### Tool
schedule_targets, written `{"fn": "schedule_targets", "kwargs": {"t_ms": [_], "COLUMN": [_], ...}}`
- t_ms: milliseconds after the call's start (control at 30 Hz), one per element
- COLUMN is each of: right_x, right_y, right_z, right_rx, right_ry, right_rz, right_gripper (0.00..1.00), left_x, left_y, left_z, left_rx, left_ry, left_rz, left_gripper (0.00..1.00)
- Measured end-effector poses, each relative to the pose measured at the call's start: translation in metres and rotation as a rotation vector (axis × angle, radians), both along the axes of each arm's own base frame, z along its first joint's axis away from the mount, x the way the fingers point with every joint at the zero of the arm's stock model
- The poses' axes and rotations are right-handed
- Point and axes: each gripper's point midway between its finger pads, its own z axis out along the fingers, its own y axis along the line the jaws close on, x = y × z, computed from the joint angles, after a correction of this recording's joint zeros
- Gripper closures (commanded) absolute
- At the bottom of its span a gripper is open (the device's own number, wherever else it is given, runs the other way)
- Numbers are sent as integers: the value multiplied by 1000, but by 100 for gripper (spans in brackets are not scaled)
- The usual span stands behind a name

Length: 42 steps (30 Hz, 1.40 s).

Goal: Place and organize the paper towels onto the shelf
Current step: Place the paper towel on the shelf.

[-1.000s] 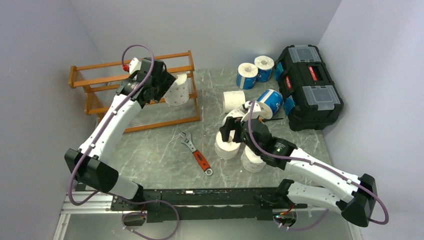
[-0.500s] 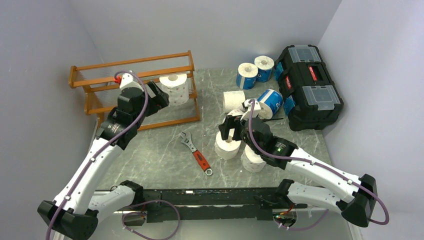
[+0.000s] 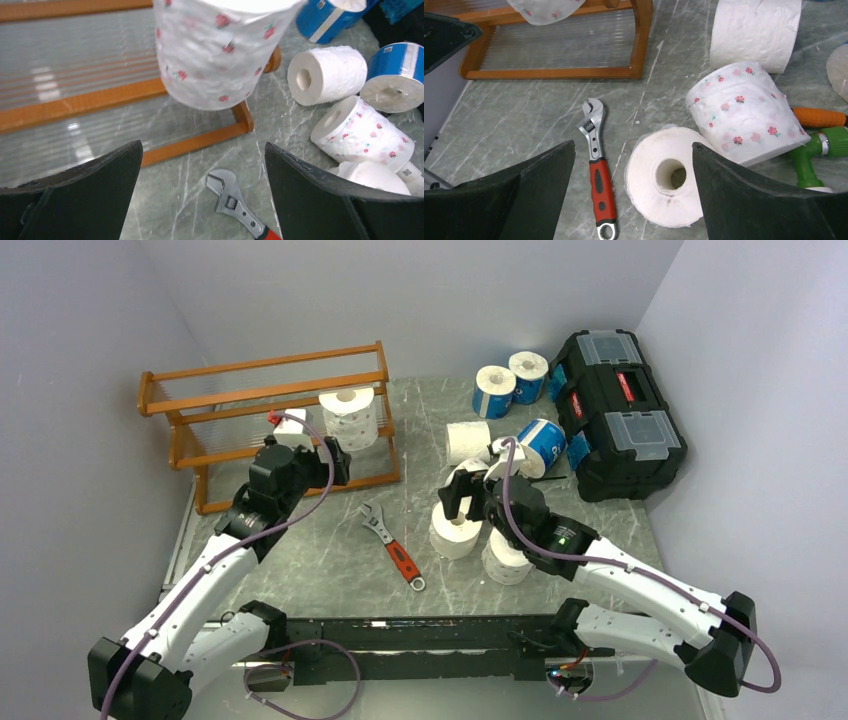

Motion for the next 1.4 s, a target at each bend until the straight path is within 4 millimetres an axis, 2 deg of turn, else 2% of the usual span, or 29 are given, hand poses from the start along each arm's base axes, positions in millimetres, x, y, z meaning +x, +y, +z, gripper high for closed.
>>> {"fn": "schedule_targets", "kwargs": {"t_ms": [67,167,367,633,800,1133,1400], "right_x": [-1,-1,-2,-3,-3,-2,-2], "right_y": [-1,-2,-3,-5,-5,-6,-6], "right_z": [2,4,6,8,8,8,8], "right_rx": [6,12,16,21,20,14,12], "right_ry": [-5,-9,-13,-18,-18,-21,-22], "right_rz": [0,-1,-2,-3,-3,-5,-9], "right_gripper": [11,11,11,11,11,11,11], "left_x": [2,12,26,42,48,71,82], "left_y": [-3,-10,-21,-31,-32,-35,-33], "left_z": [2,20,36,3,-9,-14,-17], "left_rx": [29,59,85,129,138,147,151], "left_ry": [-30,-117,-218,-149,-123,-121,-130], "left_rz": [-32,-75,-125,-159,-156,-122,-90], "left_gripper": [4,4,4,5,7,10,11]}}
